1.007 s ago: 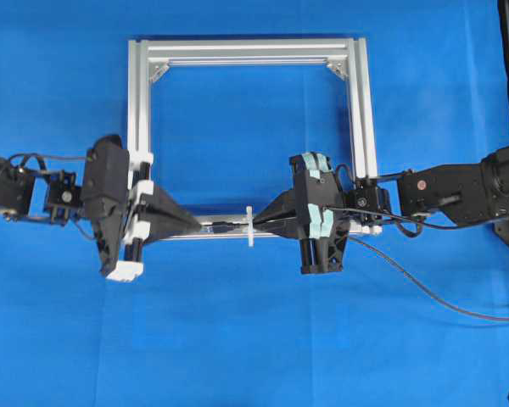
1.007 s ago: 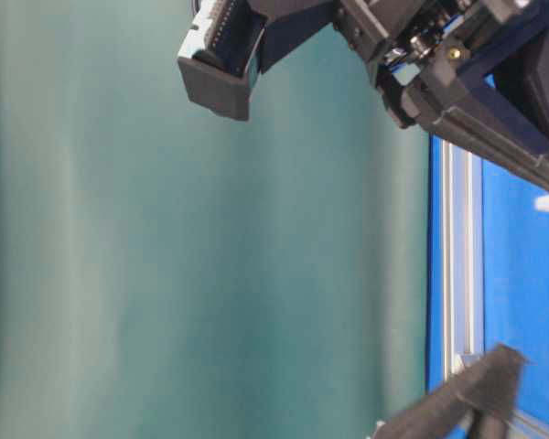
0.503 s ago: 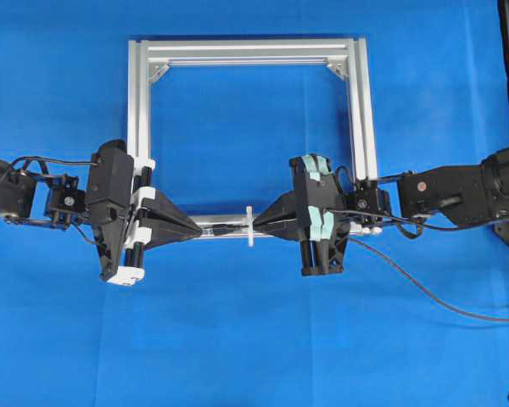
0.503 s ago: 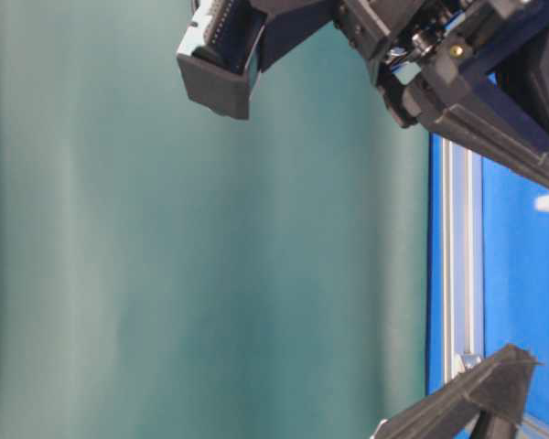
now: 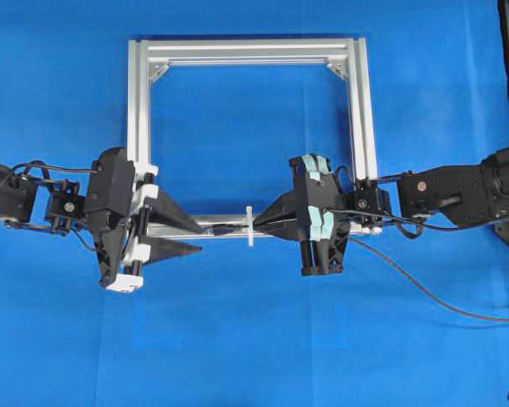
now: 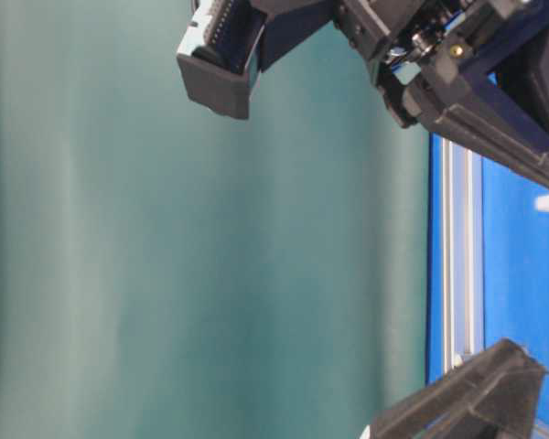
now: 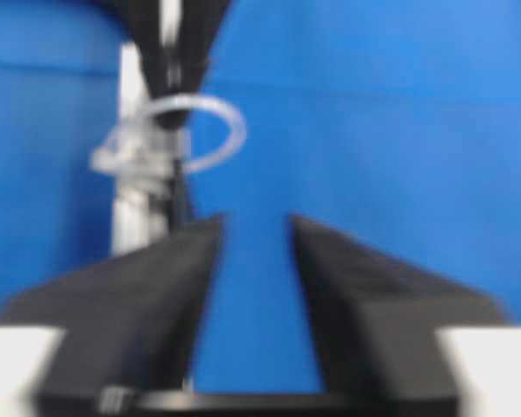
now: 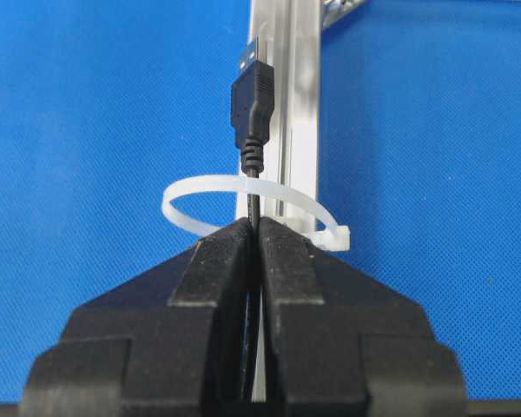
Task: Insert the wire through the string loop located in the center.
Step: 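Move the open left gripper to the plug emerging left of the loop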
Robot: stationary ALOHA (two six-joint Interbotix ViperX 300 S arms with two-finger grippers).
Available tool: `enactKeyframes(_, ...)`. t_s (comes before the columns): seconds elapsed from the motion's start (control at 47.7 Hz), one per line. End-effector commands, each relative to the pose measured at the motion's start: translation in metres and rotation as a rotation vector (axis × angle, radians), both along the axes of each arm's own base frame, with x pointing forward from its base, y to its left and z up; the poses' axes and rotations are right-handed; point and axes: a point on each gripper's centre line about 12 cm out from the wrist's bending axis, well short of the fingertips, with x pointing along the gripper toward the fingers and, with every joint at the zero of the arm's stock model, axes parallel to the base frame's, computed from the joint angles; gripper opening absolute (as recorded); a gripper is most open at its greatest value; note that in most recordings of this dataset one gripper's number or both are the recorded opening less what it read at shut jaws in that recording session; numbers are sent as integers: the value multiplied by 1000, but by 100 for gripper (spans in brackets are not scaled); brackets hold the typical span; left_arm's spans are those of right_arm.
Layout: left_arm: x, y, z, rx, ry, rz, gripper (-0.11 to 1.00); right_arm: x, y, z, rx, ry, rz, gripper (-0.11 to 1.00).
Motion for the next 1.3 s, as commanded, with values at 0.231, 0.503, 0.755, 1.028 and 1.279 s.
enactKeyframes(0.231,8,-3,10,-6,-33,-5,93,4,1,8,4,-30,2,-3)
enactKeyframes(0.503,22,2,-2,2,24,13,93,3,1,8,4,-29,2,-3)
enactKeyframes(0.755,38,1,-26,11,79,19,93,3,1,8,3,-27,2,-3)
enactKeyframes(1.028,36,1,-27,11,84,20,93,3,1,8,3,-27,2,-3)
enactKeyframes(1.279,37,1,-26,10,79,20,93,3,1,7,3,-26,2,-3)
